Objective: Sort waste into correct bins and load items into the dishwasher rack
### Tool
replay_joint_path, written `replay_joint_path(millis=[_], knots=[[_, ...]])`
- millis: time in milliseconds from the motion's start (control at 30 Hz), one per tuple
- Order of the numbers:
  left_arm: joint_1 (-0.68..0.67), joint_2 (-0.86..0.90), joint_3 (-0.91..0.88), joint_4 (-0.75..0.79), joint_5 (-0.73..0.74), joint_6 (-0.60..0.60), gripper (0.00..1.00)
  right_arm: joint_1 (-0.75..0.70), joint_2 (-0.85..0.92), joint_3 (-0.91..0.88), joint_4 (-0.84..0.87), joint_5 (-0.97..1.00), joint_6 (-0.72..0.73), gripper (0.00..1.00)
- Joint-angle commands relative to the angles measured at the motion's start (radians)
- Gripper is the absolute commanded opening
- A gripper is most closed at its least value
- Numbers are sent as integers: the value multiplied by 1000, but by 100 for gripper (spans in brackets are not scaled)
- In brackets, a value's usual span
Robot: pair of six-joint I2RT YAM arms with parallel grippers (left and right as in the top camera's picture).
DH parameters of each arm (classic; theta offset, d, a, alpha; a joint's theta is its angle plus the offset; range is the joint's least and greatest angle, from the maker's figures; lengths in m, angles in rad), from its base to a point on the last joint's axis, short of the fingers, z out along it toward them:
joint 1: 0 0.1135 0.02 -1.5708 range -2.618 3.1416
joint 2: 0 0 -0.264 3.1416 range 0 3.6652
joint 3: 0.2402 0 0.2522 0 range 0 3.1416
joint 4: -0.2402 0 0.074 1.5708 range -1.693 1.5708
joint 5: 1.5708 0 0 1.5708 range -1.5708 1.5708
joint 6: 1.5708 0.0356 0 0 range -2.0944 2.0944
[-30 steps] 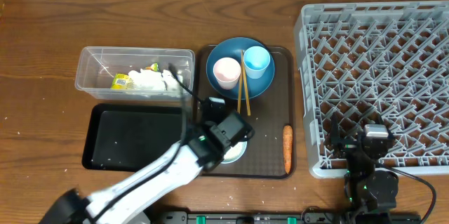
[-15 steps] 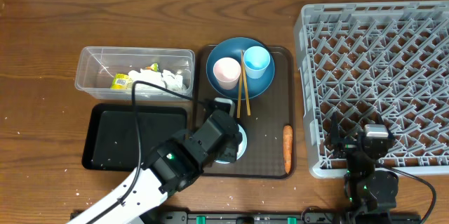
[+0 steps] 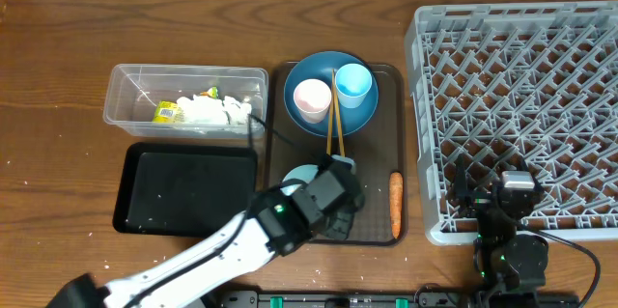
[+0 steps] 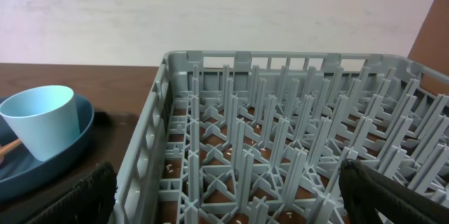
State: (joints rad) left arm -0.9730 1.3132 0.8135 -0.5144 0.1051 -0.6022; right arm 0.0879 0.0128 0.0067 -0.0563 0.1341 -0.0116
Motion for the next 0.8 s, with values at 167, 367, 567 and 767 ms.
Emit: replay_joint_path(millis=[167,367,567,767], knots=[[-10,109,17,21,-55,-5,38,-3,0,-1,-4,8,-5,99],[-10,154,17,58,-107,-4,38,-3,0,-1,-4,8,-5,99],[-10,198,13,92,-126,26,38,-3,0,-1,-4,8,-5,99],[-10,203,13,95,-126,26,38,-3,0,-1,-4,8,-5,99]])
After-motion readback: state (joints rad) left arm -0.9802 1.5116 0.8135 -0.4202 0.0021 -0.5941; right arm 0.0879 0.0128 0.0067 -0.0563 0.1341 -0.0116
